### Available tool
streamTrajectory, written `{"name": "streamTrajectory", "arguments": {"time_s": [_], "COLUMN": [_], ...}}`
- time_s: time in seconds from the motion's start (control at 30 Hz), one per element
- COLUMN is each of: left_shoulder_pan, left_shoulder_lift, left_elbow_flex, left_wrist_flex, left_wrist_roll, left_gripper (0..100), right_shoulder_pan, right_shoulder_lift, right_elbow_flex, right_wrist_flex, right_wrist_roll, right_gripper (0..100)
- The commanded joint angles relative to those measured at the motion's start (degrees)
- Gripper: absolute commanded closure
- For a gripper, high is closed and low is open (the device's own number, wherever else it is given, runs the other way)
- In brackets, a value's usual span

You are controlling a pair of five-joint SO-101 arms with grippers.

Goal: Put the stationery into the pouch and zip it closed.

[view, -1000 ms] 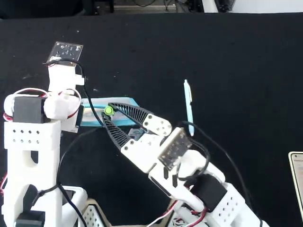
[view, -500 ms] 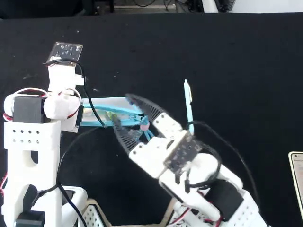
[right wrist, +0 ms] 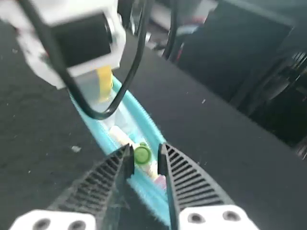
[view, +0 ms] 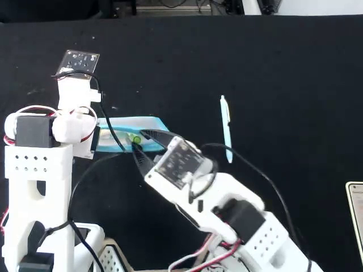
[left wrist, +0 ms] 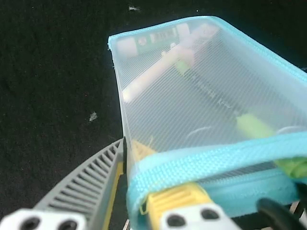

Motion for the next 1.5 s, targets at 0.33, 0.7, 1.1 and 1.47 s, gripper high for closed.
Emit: {"name": "streamTrajectory", "arguments": {"time_s": [0.33, 0.7, 1.1, 1.47], "left_shoulder_pan": [-0.22, -0.22, -0.22, -0.22], "left_shoulder_lift": [0.62, 0.62, 0.62, 0.62], "left_elbow_flex": [-0.66, -0.57, -0.48, -0.40], "left_wrist_flex": [0.26, 0.26, 0.26, 0.26], "left_wrist_roll": [-0.18, -0.26, -0.26, -0.26], "left_gripper": [97, 97, 97, 97], "right_shoulder_pan": [-0.09, -0.09, -2.46, 2.73], "right_shoulder_lift": [10.15, 10.07, 10.33, 10.51], "right_elbow_flex": [-14.55, -20.53, -19.91, -14.11], "right_wrist_flex": [10.64, 16.79, 16.97, 13.89], "right_wrist_roll": [0.79, 0.88, 0.53, -1.32], "right_gripper": [93.1, 98.7, 98.7, 98.2]}}
